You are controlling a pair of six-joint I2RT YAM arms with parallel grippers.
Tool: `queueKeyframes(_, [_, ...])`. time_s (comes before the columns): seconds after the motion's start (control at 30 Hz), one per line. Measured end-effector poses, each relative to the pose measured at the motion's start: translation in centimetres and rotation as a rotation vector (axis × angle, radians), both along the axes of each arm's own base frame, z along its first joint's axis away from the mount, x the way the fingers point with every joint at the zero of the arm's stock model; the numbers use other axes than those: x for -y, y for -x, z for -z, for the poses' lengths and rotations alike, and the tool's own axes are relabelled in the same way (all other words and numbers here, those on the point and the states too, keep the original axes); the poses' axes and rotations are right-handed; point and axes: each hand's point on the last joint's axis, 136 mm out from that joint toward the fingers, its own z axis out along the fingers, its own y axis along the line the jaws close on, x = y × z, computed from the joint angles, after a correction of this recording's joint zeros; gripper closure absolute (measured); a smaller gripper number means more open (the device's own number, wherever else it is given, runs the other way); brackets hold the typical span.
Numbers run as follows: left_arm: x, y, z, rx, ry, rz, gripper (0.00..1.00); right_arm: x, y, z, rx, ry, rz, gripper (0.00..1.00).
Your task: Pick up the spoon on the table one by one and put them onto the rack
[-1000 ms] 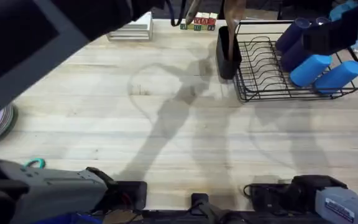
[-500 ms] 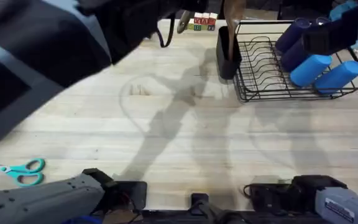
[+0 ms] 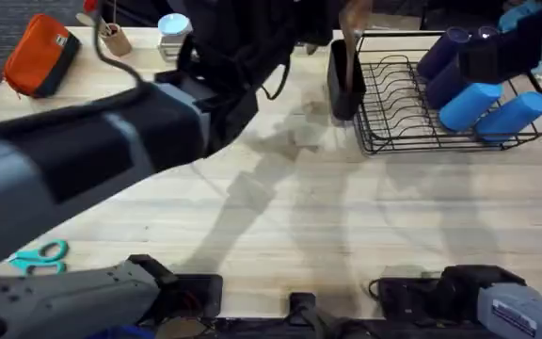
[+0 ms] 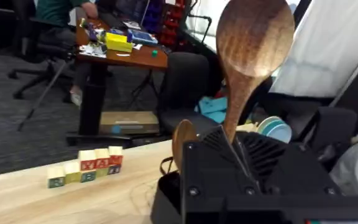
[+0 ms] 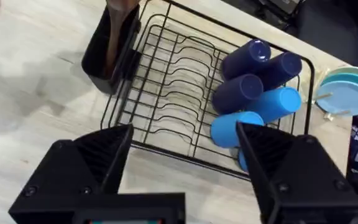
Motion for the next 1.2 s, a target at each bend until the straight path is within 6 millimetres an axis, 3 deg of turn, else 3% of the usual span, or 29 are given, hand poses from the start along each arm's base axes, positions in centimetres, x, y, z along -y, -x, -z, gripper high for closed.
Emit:
queueKeyframes(0.33, [4.0, -0.9, 2.6, 0.024, 0.07, 0.066, 0.956, 0.0, 0.0, 0.0, 0.0, 0.0, 0.0, 0.005])
queueKeyframes(0.67, [6.4, -0.8, 5.4, 0.004, 0.066, 0.107, 0.956, 0.0, 0.0, 0.0, 0.0, 0.0, 0.0, 0.005])
queueKeyframes(1.2, [7.0, -0.7, 5.1, 0.052, 0.118, 0.122, 0.956, 0.0, -0.2, -0.3, 0.013, 0.0, 0.0, 0.006])
